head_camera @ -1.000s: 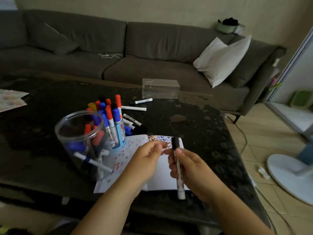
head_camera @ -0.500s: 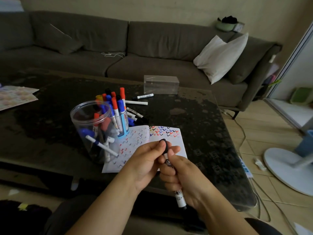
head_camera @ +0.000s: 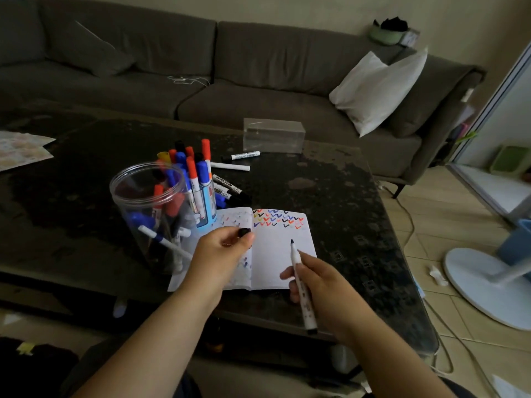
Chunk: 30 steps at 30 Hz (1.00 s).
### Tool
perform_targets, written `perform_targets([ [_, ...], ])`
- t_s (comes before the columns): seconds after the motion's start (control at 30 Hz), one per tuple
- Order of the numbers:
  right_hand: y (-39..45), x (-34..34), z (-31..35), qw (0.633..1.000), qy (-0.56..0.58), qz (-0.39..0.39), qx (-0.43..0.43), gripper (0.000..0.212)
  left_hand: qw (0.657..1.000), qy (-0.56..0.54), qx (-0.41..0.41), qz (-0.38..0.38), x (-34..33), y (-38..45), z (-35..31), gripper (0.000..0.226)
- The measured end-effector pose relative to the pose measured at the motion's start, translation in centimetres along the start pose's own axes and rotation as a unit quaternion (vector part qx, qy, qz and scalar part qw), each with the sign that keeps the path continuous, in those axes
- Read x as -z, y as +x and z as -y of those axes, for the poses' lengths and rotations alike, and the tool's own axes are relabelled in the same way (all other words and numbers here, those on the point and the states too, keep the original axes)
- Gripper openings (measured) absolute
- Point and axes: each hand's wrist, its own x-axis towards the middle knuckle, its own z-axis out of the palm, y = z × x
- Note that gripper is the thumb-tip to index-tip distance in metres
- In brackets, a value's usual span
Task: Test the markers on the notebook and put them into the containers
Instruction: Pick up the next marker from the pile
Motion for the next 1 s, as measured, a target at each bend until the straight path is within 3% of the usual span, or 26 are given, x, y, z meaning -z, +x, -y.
perform_targets([
  [0.1,1.3,-0.3,0.3,0.995,0.097,-0.001,0.011,0.025,0.997,0.054,-0.046,0.016,-0.1,1.1,0.7,0.005],
  [0.17,2.2,-0.5,0.9,0.987,0.157,0.005,0.013,0.02,0.99,0.105,-0.086,0.022,-0.3,1.9,1.1,0.013],
  [0.27,4.2,-0.7,1.4,0.968,0.249,0.017,-0.008,0.03,0.971,0.197,-0.136,0.022,-0.5,3.0,1.2,0.009],
  [0.37,6.5,-1.0,1.5,0.96,0.277,0.029,-0.016,0.035,0.95,0.256,-0.174,0.028,-0.9,4.1,1.4,0.006],
  [0.47,8.7,-1.2,1.2,0.963,0.264,0.047,0.009,0.034,0.937,0.284,-0.195,0.052,-1.6,4.8,2.3,0.009],
  [0.6,11.8,-1.5,0.8,0.979,0.192,0.027,0.055,0.009,0.918,0.311,-0.232,0.079,-2.3,5.4,3.7,0.015],
  [0.77,14.9,-1.9,0.1,0.99,-0.051,-0.064,0.116,0.036,0.879,0.375,-0.287,0.067,-2.9,5.6,4.4,0.023],
  [1.0,16.3,-2.5,-1.4,0.971,-0.083,-0.139,0.173,0.011,0.858,0.403,-0.314,0.047,-2.9,5.8,4.8,0.027],
])
